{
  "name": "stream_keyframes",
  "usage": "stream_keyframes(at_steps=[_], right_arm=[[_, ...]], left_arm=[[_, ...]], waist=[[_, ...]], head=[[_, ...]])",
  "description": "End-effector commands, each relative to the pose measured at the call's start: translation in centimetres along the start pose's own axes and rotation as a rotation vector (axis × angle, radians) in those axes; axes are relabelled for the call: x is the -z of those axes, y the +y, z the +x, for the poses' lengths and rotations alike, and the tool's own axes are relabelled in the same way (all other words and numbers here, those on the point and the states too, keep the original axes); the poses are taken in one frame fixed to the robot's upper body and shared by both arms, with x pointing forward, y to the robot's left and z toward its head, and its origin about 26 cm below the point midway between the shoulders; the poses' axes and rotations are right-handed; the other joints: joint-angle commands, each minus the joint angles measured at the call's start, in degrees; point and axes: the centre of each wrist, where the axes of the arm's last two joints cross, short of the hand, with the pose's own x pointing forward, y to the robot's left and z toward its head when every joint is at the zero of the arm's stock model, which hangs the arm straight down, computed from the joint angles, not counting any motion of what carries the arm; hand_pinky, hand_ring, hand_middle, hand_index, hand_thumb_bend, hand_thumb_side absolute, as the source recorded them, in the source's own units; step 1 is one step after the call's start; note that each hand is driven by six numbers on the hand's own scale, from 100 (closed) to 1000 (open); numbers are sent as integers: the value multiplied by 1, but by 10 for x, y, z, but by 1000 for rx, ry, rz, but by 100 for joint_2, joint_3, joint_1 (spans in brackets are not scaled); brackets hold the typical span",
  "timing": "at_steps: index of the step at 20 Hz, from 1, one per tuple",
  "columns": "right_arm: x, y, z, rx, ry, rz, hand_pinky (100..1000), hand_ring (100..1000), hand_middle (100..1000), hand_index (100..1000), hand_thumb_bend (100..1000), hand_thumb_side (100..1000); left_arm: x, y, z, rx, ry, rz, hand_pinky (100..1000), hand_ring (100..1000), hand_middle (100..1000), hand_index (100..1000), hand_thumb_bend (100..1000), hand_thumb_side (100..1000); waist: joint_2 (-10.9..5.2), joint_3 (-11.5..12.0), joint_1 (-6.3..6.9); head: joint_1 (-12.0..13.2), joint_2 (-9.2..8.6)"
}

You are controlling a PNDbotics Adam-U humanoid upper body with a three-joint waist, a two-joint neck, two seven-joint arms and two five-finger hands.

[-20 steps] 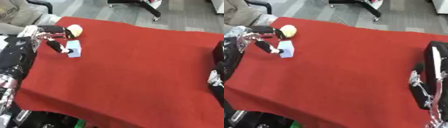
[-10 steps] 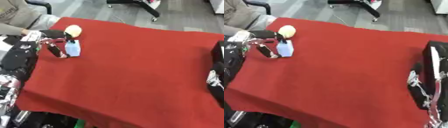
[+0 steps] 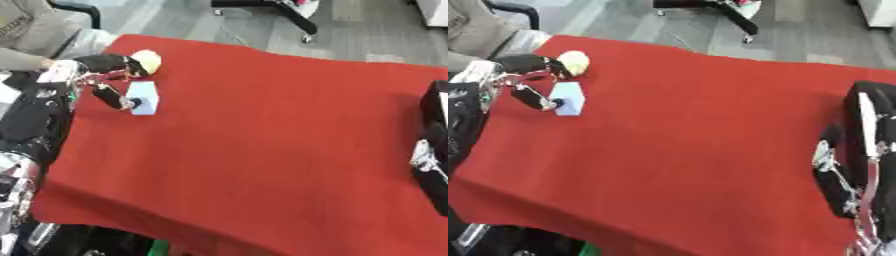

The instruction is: Pick up the objects with one hand, pass them to the other hand, and then place them into the box on the other side of the table.

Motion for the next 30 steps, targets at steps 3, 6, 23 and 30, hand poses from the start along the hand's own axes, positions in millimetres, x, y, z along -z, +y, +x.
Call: stream_keyframes(at_steps=[3,6,23,30], right_arm=[[4,-6,3,13,-8,-21,662,948,806,900,100,254],[4,-5,4,19,-7,-20,661,948,804,900,100,256],[2,-4,8,47,-5,-20,655,949,800,906,100,287],[2,-4,8,50,0,-24,654,948,799,906,100,282]], left_arm=[[-8,12,-13,25,91,-20,897,849,879,961,447,714],[-3,11,-10,8,138,62,893,848,878,957,422,599],[18,-17,5,1,206,-17,825,735,741,863,344,376],[8,-1,-2,-50,165,165,678,512,495,697,100,261]], waist=[[-109,-5,-23],[-101,-13,-38],[-57,-104,-61],[-57,-97,-58]], head=[[-21,-16],[-25,-16],[42,-16],[14,-16]])
